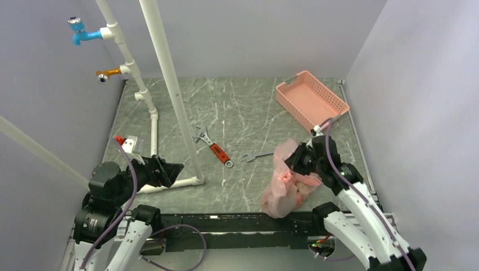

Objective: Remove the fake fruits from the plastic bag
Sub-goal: Move the plastic bag to the center of the board.

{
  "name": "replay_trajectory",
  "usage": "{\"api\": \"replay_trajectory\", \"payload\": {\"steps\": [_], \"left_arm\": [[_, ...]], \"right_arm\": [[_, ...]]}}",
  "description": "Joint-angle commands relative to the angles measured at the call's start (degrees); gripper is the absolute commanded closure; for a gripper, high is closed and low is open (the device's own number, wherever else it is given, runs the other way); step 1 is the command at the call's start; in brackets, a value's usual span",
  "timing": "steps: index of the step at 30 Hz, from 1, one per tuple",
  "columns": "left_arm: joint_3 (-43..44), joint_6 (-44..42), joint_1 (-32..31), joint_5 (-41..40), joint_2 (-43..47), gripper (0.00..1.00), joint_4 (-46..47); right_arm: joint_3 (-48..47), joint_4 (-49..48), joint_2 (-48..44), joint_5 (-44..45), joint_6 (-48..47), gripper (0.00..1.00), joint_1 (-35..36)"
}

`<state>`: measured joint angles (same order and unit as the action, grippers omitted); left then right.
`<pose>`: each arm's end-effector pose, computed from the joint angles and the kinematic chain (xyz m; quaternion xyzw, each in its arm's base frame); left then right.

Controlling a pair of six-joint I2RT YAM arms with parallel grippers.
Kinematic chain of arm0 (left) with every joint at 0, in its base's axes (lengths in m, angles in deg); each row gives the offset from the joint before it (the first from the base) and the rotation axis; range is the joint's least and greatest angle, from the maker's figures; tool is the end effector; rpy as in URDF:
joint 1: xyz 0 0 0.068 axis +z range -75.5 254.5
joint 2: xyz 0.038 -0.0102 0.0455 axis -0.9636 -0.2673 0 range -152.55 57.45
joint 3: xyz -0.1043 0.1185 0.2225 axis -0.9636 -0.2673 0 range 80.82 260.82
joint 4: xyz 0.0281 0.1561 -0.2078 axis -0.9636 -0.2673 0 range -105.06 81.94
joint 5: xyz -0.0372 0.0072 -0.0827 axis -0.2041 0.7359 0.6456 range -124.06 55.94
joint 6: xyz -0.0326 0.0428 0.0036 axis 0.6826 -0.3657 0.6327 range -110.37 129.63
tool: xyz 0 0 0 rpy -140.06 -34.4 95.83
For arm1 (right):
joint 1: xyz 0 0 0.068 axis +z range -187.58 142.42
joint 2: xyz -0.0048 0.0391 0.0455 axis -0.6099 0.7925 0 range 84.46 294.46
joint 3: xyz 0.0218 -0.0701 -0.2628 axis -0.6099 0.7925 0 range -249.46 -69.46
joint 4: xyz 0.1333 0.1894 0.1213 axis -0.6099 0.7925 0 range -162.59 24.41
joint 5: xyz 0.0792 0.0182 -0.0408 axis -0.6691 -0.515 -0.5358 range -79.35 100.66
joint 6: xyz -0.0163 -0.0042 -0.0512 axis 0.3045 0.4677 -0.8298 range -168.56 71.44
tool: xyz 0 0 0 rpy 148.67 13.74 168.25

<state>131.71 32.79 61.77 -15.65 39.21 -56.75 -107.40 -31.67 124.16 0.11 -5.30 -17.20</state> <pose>0.0432 -0.0214 0.3490 0.0242 0.7940 -0.3045 0.5255 0.1325 0.0562 0.2606 0.1448 0.9013 0.2822 0.2951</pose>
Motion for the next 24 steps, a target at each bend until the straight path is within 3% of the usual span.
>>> {"api": "replay_trajectory", "payload": {"steps": [1, 9, 11, 13, 15, 18, 24], "left_arm": [[-2.2, 2.1, -0.2, 8.3, 1.5, 0.1, 6.6], [-0.8, 4.0, -0.2, 13.8, -1.3, 0.1, 4.7], [-0.7, 4.4, -0.2, 14.9, -1.5, 0.08, 4.3], [-1.3, 5.0, -0.2, 17.5, -1.7, 0.05, 5.1], [-2.5, 5.8, -0.2, 22.2, -2.2, 0.02, 6.9], [-3.4, 5.9, -0.2, 27.2, -3.3, 0.02, 8.0], [-3.3, 4.4, -0.2, 33.0, -3.9, 0.05, 9.3]], "right_arm": [[-2.9, -19.7, 8.6, -5.2, 2.4, 0.85, 3.0], [-16.8, -31.6, 32.6, 0.0, 7.0, 0.78, 16.0], [-21.9, -31.0, 37.3, 1.5, 5.8, 0.68, 19.2], [-25.0, -30.2, 40.7, 1.8, 4.0, 0.43, 21.5], [-26.2, -29.8, 41.8, 2.2, 2.1, 0.26, 23.6], [-26.3, -27.7, 40.6, 4.2, -1.1, 0.14, 25.0], [-22.7, -21.5, 31.5, 9.0, -8.6, 0.1, 24.9]]}}
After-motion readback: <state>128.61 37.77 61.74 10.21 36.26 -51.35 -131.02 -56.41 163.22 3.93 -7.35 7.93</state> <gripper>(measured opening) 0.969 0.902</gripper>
